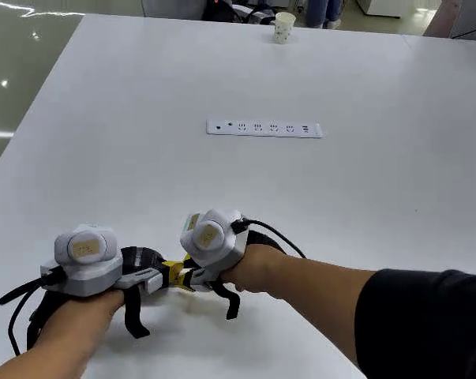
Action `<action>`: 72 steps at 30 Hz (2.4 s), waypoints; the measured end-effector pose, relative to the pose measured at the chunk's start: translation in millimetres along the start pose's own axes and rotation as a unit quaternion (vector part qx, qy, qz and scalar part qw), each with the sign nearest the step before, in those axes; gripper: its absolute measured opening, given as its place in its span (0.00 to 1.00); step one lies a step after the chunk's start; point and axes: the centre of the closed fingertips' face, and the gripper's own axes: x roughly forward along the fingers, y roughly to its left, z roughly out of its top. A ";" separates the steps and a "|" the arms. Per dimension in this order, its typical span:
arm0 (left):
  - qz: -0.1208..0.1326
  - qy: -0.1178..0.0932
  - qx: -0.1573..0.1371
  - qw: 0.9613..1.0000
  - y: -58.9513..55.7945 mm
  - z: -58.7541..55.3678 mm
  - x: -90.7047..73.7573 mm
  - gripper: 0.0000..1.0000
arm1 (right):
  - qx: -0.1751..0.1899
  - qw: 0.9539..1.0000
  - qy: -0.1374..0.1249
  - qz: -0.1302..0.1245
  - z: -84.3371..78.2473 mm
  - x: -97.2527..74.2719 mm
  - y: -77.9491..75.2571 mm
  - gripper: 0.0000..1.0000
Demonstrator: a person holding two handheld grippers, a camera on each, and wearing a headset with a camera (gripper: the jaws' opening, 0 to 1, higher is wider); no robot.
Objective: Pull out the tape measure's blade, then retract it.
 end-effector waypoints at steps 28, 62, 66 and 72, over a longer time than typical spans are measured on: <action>-0.120 0.029 0.135 0.983 -17.8 -18.1 -30.1 0.99 | 0.075 0.990 -0.080 -0.087 -63.4 -112.4 -3.1 0.23; -0.136 0.039 0.163 0.976 30.7 -34.0 -86.0 0.99 | 0.190 0.964 -0.089 -0.164 -183.3 -218.3 -4.7 0.69; -0.128 0.040 0.156 0.979 38.9 -35.2 -89.3 0.99 | 0.217 0.956 -0.087 -0.176 -209.0 -228.3 -2.9 0.78; -0.121 0.032 0.169 0.978 42.6 -34.2 -93.3 0.99 | 0.215 0.955 -0.078 -0.191 -229.2 -243.3 1.8 0.86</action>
